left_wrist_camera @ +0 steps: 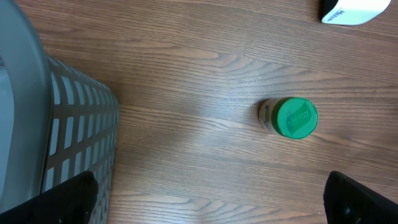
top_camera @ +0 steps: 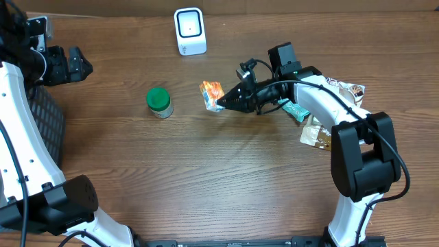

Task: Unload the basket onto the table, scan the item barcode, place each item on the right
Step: 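Grasp the orange box with the right gripper and lift it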

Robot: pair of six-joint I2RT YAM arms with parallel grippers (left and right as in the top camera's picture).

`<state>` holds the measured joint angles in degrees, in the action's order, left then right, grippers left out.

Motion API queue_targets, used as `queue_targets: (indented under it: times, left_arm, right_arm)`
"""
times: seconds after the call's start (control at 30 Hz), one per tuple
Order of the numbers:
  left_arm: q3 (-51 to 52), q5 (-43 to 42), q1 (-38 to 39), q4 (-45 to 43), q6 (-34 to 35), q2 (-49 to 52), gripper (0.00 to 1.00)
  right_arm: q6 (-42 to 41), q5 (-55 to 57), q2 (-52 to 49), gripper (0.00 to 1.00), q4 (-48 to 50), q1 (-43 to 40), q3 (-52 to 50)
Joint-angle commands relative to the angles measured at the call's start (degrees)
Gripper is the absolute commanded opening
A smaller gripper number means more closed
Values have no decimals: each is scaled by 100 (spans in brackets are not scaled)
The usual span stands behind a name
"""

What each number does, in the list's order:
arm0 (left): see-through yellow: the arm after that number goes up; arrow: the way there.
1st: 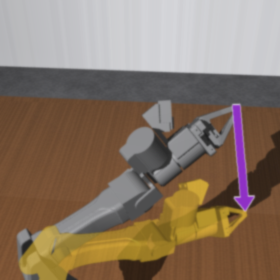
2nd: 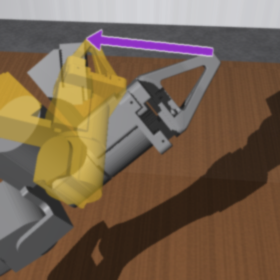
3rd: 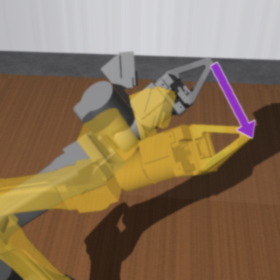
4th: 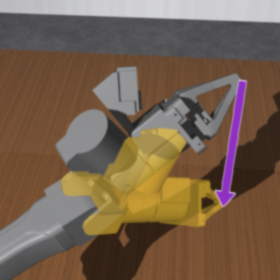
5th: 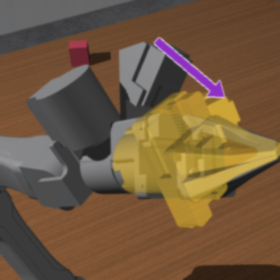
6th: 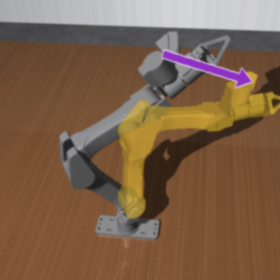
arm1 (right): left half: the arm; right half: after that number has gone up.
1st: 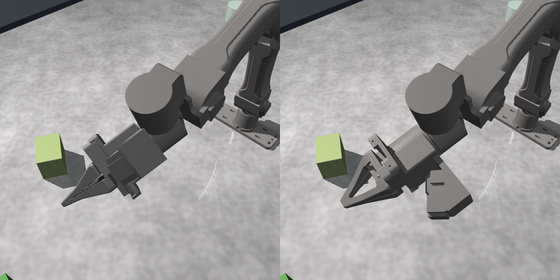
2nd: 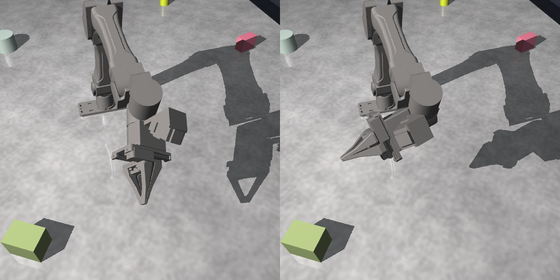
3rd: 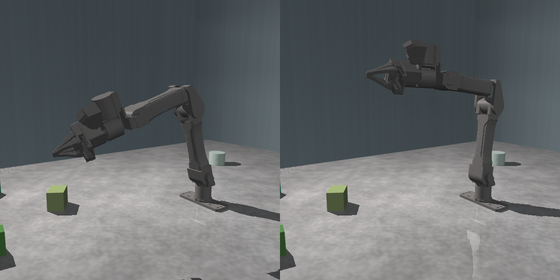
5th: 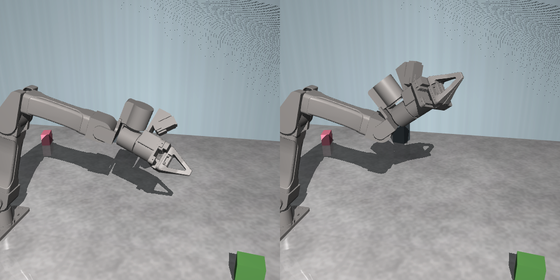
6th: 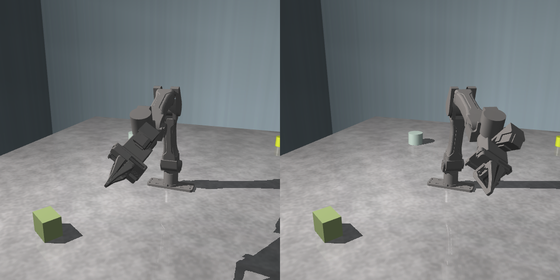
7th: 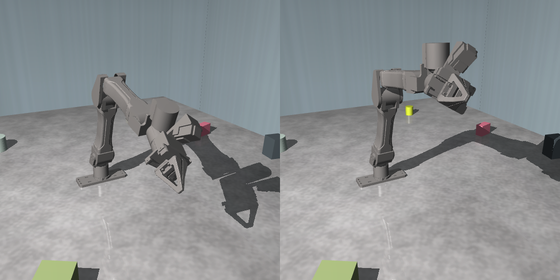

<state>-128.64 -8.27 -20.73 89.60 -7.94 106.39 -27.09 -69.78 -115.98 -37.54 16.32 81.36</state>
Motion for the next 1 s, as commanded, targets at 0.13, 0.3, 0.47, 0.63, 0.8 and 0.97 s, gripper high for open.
queue_targets:
  times: [0.13, 0.3, 0.47, 0.63, 0.8, 0.97]
  left_arm:
    - [-94, 15, 13, -9, -107, -74, 100]
    - [-94, 15, 13, -9, -107, -74, 100]
    - [-94, 15, 13, -9, -107, -74, 99]
    - [-94, 15, 13, -9, -107, -74, 99]
    - [-94, 17, 13, -9, -107, -74, 99]
    - [-94, 17, 13, -9, -107, -74, 99]
  right_arm:
    - [1226, 3786, 90, 4, -2704, 22, 1464]
    - [1200, 5462, 90, 4, -3620, 170, 3165]
    - [1355, 8806, 90, 4, -2647, 968, 4900]
    - [2820, 10743, -304, 4, -627, 1692, 4835]
    - [4553, 10896, -1211, 4, 1010, 1808, 4835]
    - [6113, 10745, -2109, 4, 2236, 1803, 4835]
